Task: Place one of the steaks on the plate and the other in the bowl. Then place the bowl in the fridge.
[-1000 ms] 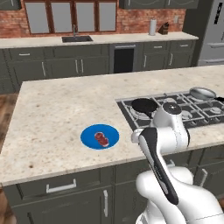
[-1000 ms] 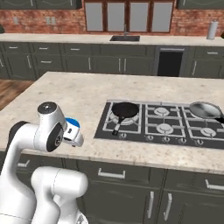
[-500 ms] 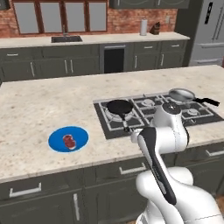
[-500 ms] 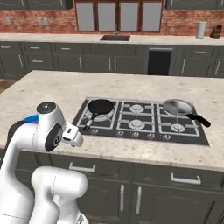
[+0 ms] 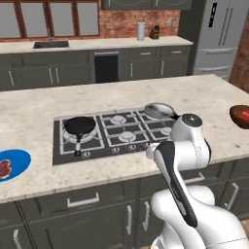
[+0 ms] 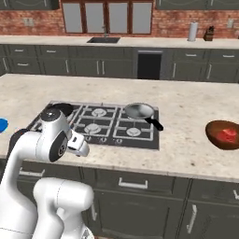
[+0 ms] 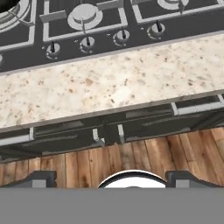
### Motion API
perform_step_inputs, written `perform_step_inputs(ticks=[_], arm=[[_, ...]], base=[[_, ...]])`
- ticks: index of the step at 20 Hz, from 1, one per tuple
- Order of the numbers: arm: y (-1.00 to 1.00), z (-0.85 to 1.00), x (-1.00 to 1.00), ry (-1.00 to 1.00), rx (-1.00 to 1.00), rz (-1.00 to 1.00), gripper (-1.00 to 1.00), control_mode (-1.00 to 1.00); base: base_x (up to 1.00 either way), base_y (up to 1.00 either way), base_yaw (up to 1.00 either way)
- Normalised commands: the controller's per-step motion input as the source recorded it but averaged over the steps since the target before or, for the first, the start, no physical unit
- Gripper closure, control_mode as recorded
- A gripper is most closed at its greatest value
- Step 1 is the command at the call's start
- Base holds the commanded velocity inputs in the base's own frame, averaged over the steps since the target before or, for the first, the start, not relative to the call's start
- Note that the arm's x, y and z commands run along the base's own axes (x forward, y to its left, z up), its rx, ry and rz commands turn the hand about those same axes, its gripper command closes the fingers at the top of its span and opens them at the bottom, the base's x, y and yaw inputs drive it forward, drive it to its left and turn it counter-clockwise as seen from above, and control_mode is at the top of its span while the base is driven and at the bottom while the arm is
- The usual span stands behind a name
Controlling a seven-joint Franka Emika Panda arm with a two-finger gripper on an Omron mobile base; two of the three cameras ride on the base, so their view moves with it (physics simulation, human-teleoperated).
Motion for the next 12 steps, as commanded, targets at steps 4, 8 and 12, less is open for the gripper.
perform_step_inputs(ticks=[4,8,12], arm=[[0.00,0.00,0.00,0.00,0.00,0.00,-1.00,1.00],[0.00,0.00,0.00,0.00,0.00,0.00,-1.00,1.00],[0.00,0.00,0.00,0.00,0.00,0.00,-1.00,1.00]], base=[[0.00,-1.00,0.00],[0.03,-1.00,0.00],[0.04,-1.00,0.00]])
